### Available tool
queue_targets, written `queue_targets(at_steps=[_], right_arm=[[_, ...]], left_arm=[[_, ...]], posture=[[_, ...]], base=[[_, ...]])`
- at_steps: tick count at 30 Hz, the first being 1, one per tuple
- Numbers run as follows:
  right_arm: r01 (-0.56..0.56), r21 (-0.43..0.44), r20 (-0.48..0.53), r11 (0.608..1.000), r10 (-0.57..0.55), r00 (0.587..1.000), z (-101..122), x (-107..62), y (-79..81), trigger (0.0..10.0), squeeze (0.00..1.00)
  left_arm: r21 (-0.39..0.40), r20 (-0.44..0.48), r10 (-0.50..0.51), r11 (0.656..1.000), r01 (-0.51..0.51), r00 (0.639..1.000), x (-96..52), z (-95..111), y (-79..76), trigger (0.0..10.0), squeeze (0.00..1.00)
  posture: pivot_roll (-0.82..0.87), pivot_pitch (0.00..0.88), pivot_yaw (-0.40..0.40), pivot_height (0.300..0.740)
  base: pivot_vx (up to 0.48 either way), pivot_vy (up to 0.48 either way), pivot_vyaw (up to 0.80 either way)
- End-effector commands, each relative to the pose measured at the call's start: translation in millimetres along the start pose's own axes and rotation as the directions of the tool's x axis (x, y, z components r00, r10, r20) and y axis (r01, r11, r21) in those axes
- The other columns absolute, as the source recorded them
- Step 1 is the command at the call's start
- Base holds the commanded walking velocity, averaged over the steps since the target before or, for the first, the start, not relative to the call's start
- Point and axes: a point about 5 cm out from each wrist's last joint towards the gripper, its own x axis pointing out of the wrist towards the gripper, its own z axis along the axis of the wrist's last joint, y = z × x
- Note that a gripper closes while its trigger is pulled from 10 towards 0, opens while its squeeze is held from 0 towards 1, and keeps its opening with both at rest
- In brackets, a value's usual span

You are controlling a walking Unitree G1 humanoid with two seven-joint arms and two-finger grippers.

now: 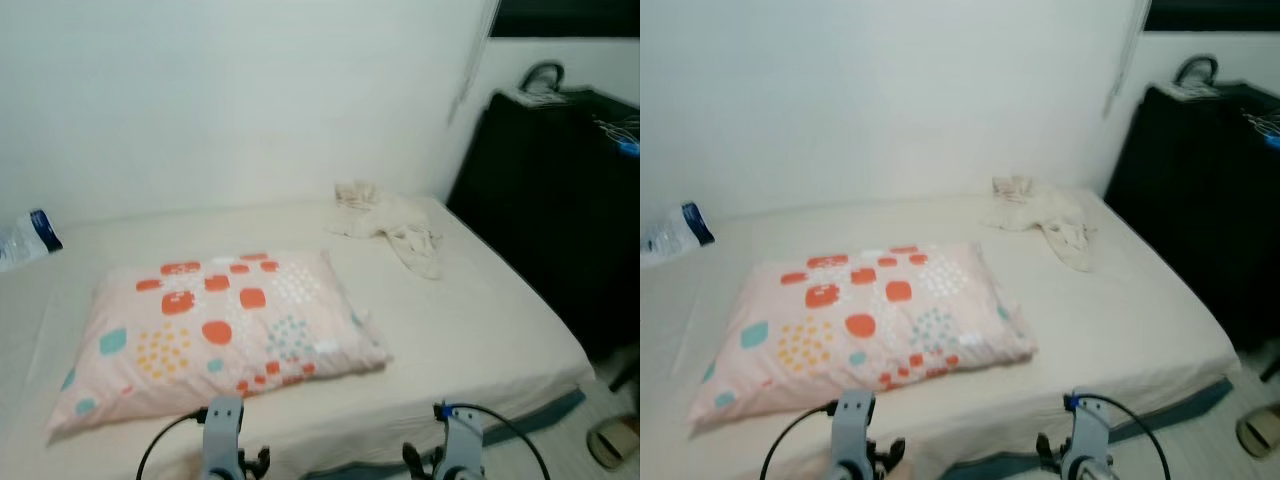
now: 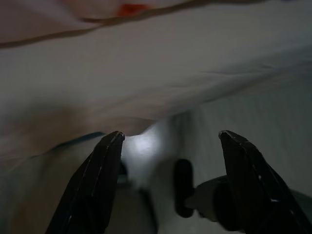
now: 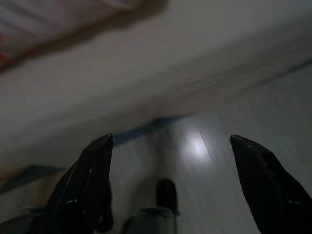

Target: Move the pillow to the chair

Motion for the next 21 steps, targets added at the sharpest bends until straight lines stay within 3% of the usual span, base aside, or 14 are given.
queue_targets(at_steps=[1,8,12,21], right_arm=[[-0.025,0.012,-0.015,1.000,0.025,1.000,-6.1,0.1,6.2,10.0,0.00],[-0.118,-0.035,0.022,0.992,0.119,0.993,1.2,1.8,17.9,10.0,0.00],[-0.170,-0.102,0.027,0.980,0.173,0.985,5.4,3.0,26.3,10.0,0.00],[-0.219,-0.115,0.034,0.969,0.224,0.974,10.1,4.0,33.6,10.0,0.00]], left_arm=[[0.021,-0.012,0.013,1.000,-0.013,1.000,-0.6,-0.4,5.0,10.0,0.00],[0.042,-0.030,0.094,0.995,-0.093,0.995,-1.6,-1.7,13.4,10.0,0.00],[0.059,-0.033,0.125,0.991,-0.123,0.992,-2.3,-1.8,17.3,10.0,0.00],[0.069,-0.037,0.130,0.989,-0.127,0.991,-2.5,-2.5,17.9,10.0,0.00]], posture=[[0.01,0.000,-0.035,0.740],[0.01,0.000,-0.032,0.740],[0.01,0.000,-0.030,0.740],[0.00,0.000,-0.031,0.740]], base=[[0.334,0.000,0.00],[0.171,0.000,0.00],[0.000,0.000,0.79],[0.000,0.000,0.78]])
